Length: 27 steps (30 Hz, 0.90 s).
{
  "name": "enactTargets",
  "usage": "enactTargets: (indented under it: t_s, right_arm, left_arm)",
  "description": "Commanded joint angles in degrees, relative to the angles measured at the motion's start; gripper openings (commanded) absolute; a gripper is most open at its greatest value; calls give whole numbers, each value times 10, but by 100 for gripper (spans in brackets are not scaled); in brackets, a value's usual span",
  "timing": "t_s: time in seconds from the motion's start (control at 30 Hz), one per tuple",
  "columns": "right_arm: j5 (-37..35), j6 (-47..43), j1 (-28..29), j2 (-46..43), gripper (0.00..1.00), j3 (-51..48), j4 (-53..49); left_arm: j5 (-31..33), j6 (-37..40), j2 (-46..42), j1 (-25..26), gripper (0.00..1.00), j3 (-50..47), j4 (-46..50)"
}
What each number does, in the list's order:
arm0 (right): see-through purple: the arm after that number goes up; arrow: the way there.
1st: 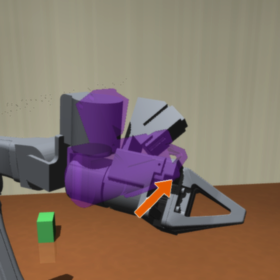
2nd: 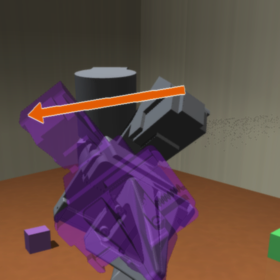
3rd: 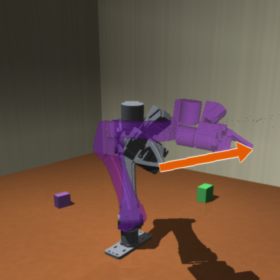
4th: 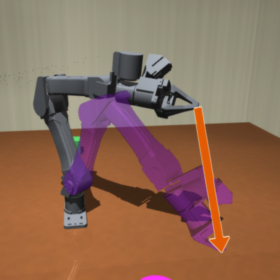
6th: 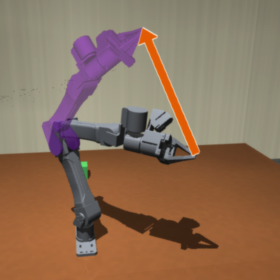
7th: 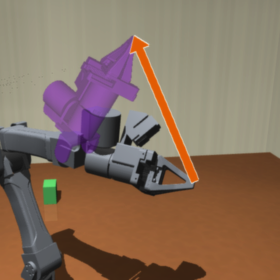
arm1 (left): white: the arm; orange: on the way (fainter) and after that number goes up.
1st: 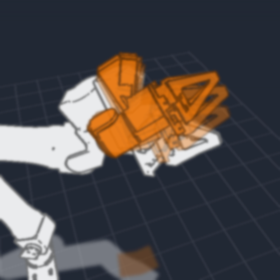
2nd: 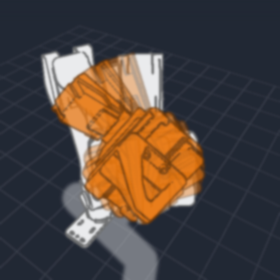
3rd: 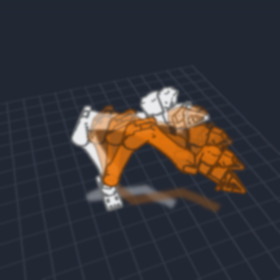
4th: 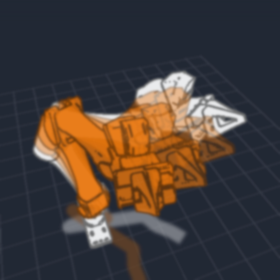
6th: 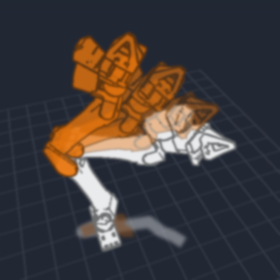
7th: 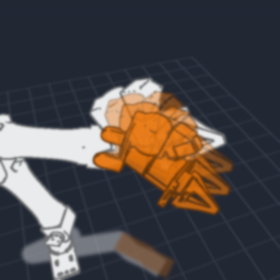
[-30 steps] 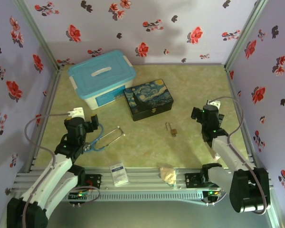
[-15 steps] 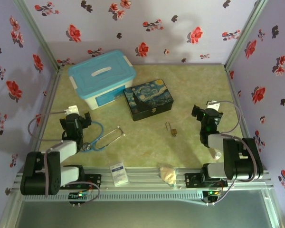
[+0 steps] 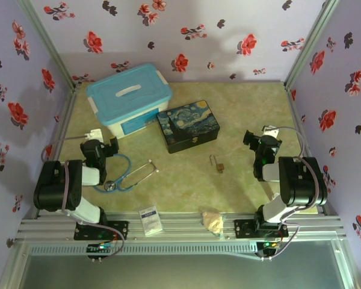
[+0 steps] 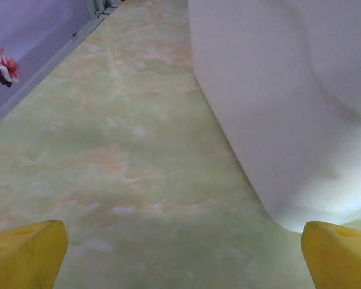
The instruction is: Unlock a padlock with a key
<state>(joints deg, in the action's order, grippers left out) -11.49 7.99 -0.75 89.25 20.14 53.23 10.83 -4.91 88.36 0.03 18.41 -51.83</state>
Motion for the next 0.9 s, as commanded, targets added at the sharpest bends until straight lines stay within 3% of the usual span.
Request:
enactTargets:
  t_s: [0.0,0.87]
  right_arm:
    - [9,-5,1,0,99,10,-7]
    - [3,-13,8,0,99,14,-11]
  left_arm:
    - [-13,19,2,-3,100,33,-7]
    - [-20,27,2,1,100,40,5]
